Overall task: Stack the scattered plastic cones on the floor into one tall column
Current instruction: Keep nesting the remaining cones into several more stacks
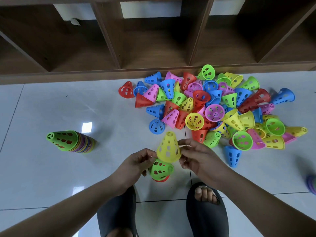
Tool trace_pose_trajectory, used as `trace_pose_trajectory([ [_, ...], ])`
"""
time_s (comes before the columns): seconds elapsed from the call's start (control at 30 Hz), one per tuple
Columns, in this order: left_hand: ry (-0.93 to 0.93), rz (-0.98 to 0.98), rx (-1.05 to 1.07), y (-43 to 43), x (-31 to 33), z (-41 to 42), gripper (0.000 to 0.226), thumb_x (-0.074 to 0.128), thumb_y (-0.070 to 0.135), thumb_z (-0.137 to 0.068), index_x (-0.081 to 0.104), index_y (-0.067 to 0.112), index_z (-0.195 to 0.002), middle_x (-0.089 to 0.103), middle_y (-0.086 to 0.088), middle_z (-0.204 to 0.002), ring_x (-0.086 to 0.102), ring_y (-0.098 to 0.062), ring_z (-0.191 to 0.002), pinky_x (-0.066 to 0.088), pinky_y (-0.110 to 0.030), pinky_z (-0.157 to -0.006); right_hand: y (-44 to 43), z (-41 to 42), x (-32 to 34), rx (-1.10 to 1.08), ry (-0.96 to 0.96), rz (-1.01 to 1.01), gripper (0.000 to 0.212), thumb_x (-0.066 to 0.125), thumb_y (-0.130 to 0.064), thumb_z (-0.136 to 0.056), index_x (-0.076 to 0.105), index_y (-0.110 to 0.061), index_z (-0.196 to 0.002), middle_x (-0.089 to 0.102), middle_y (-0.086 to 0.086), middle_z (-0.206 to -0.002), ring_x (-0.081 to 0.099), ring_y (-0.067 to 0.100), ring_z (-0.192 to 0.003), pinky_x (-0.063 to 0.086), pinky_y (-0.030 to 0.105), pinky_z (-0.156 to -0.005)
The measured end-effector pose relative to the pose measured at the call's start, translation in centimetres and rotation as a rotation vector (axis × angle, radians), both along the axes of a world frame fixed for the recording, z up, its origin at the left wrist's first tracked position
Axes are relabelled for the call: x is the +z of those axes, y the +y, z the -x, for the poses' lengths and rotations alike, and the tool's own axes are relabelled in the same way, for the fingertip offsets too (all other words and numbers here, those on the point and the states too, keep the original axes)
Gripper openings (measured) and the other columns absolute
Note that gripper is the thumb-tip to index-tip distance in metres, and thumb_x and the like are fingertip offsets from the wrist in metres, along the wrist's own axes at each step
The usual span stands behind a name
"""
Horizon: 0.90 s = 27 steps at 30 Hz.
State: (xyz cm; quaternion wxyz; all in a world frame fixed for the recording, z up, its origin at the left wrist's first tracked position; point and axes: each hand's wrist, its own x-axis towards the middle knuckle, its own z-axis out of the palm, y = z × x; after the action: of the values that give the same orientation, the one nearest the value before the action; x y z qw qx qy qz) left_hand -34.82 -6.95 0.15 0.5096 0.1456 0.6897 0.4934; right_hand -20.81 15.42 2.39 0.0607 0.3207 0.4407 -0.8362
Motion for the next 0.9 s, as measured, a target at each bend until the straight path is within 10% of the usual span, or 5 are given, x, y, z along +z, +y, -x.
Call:
trace_pose_trajectory([
  [0.33, 0.2, 0.169, -0.095, -0.5, -2.8, 0.1, 0.013, 0.064, 0.02, -0.105, 0.069, 0.03, -0.113, 0.073, -0.003, -0.088, 0.069, -0.009, -0.076, 0.048, -0.013, -0.066, -1.7, -2.0, -2.3, 0.357, -0.092, -0.359, 0.019, 0.065, -0.009, -0.101, 0.071, -0.019, -0.116, 0.073, 0.009, -0.084, 0.067, 0.021, -0.073, 0.05, 0.03, -0.064],
  [0.9, 0.404, 0.151, -0.166, 3.4, -2.3, 6.4, 0.032, 0.056, 0.013, -0.103, 0.062, 0.038, -0.123, 0.076, 0.01, -0.096, 0.072, -0.011, -0.085, 0.053, -0.027, -0.075, 4.9, 1.7, -2.6, 0.089, -0.193, -0.676, 0.034, 0.065, -0.01, -0.101, 0.059, -0.027, -0.13, 0.076, 0.001, -0.108, 0.078, 0.024, -0.081, 0.057, 0.036, -0.066],
])
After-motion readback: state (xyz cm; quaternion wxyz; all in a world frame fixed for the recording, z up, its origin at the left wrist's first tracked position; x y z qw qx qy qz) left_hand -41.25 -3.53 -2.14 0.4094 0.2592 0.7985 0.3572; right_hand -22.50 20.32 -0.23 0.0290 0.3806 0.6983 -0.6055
